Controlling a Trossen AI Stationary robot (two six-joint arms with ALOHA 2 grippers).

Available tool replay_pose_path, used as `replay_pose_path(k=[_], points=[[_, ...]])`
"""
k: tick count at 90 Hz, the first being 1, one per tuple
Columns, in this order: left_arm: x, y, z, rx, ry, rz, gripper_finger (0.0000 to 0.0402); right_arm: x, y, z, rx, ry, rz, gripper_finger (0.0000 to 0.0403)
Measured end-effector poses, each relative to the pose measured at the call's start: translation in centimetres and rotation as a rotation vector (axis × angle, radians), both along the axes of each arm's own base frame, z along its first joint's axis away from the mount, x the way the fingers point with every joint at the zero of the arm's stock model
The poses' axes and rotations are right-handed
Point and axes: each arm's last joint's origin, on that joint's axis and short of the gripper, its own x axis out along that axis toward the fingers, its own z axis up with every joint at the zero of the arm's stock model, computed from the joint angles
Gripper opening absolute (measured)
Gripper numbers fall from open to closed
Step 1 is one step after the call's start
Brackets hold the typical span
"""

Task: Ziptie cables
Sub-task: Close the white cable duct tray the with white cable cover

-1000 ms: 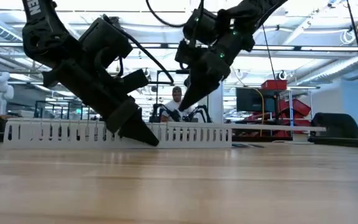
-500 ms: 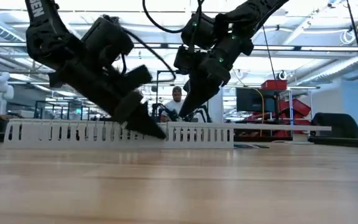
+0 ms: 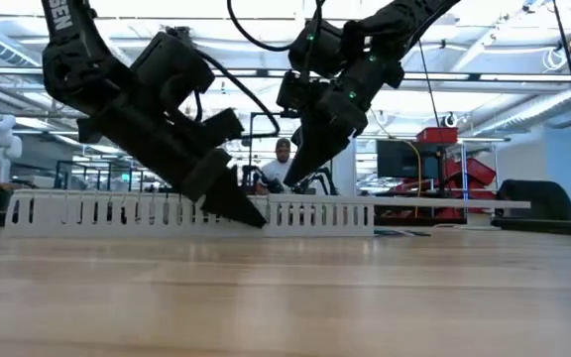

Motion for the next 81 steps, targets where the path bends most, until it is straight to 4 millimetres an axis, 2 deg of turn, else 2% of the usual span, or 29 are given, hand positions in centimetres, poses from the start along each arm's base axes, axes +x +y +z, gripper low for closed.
replay_pose_path(k=[31, 48, 69, 81], points=[[0.1, 0.3, -0.3, -0.005, -0.004, 0.029, 0.0240, 1.0, -0.1, -2.3, 0.037, 0.020, -0.004, 0.0000], [0.0, 0.3, -0.4, -0.007, 0.000, 0.033, 0.0237, 1.3, -0.1, -2.3, 0.041, -0.013, -0.003, 0.0000], [0.0, 0.3, -0.4, -0.007, 0.003, 0.034, 0.0236, 2.4, 0.3, -3.9, 0.079, -0.054, 0.020, 0.0000], [0.0, 0.3, -0.4, -0.007, 0.010, 0.035, 0.0236, 2.5, 0.5, -3.8, 0.080, -0.067, 0.027, 0.0000]])
